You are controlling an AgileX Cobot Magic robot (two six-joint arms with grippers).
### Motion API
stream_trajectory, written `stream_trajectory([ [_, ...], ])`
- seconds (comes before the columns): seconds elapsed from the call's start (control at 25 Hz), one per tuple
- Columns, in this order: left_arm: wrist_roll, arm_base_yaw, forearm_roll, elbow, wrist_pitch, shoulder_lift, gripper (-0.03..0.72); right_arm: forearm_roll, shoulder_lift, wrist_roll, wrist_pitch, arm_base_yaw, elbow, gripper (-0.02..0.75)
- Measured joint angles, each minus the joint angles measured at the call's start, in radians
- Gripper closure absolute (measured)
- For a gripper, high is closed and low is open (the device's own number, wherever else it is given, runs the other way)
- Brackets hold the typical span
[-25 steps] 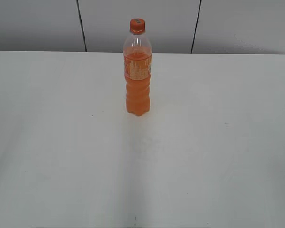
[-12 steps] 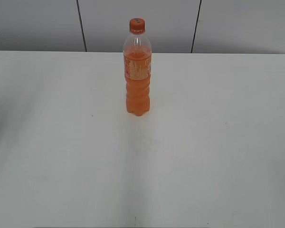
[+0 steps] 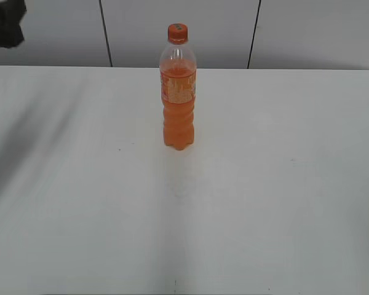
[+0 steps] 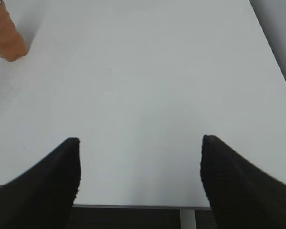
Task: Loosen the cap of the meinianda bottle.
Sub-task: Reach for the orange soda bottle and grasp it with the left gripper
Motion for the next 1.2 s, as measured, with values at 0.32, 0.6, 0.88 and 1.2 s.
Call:
stream_trajectory([
  [0.32,-0.073,0.0,0.19,0.0,-0.346,0.344,0.159,0.0,0.0,0.0,0.0,0.0,0.0,0.15],
  [0.6,-0.078,-0.024,0.345,-0.031,-0.39,0.582,0.154,0.0,0.0,0.0,0.0,0.0,0.0,0.15],
  [0.88,-0.081,-0.128,0.368,-0.109,-0.398,0.694,0.123,0.0,0.0,0.0,0.0,0.0,0.0,0.15],
  [1.2,-0.083,-0.231,0.367,-0.203,-0.4,0.736,0.104,0.0,0.0,0.0,0.0,0.0,0.0,0.15],
])
